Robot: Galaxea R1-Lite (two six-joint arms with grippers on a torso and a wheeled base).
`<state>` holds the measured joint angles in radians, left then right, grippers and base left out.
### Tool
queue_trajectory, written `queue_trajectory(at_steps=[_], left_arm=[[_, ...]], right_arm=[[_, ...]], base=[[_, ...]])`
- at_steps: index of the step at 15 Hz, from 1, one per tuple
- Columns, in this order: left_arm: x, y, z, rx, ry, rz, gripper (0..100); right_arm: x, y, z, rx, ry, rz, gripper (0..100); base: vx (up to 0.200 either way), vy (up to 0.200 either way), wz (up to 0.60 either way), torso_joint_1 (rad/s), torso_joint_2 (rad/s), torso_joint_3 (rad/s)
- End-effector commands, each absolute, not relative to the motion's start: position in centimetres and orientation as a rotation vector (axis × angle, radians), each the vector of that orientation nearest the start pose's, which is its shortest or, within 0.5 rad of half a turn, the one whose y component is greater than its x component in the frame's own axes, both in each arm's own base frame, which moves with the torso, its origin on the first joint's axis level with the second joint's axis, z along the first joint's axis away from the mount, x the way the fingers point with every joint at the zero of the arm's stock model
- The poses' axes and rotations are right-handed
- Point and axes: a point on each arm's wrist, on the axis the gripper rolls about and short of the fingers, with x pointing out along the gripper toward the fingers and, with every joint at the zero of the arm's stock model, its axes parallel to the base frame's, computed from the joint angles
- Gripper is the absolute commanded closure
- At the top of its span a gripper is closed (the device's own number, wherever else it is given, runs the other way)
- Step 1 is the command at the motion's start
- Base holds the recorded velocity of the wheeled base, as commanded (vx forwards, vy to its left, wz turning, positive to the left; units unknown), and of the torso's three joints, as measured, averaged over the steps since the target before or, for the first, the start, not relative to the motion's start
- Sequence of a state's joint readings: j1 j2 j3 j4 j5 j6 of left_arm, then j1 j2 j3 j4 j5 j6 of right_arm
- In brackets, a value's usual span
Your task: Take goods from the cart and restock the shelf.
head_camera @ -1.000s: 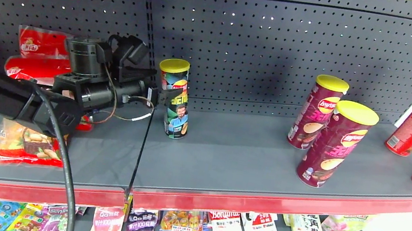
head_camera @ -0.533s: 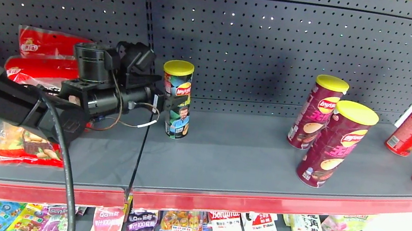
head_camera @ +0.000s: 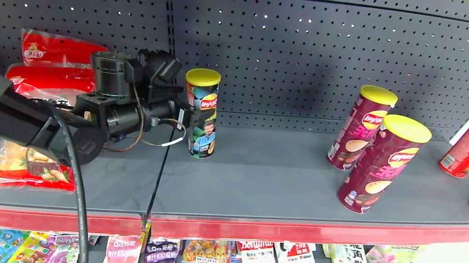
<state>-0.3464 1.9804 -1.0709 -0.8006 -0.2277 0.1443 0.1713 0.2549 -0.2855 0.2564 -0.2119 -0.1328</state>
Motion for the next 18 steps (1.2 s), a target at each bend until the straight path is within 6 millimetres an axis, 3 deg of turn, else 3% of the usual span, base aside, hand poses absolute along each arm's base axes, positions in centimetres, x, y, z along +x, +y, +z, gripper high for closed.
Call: queue_trajectory(at_steps=[1,13,14,18], left_arm=[[36.5,-13.8,17.1,0.147,0.070,-0.579,0],[38.4,-15.1,16.8,0.147,0.047,-0.580,0],[38.4,-15.2,16.6,0.147,0.050,-0.584,100],[38.0,-15.6,16.3,0.145,0.062,-0.603,100]], right_arm=[[-1.7,-0.8,13.4,-0.176,0.225,-0.025,100],[-1.8,-0.8,13.4,-0.174,0.222,-0.027,100],[-1.7,-0.8,13.4,-0.174,0.224,-0.025,100],[-1.7,-0.8,13.4,-0.175,0.224,-0.027,100]], base=[[0.000,0.000,0.00,0.000,0.00,0.000],[0.000,0.000,0.00,0.000,0.00,0.000],[0.000,0.000,0.00,0.000,0.00,0.000],[0.000,0.000,0.00,0.000,0.00,0.000]])
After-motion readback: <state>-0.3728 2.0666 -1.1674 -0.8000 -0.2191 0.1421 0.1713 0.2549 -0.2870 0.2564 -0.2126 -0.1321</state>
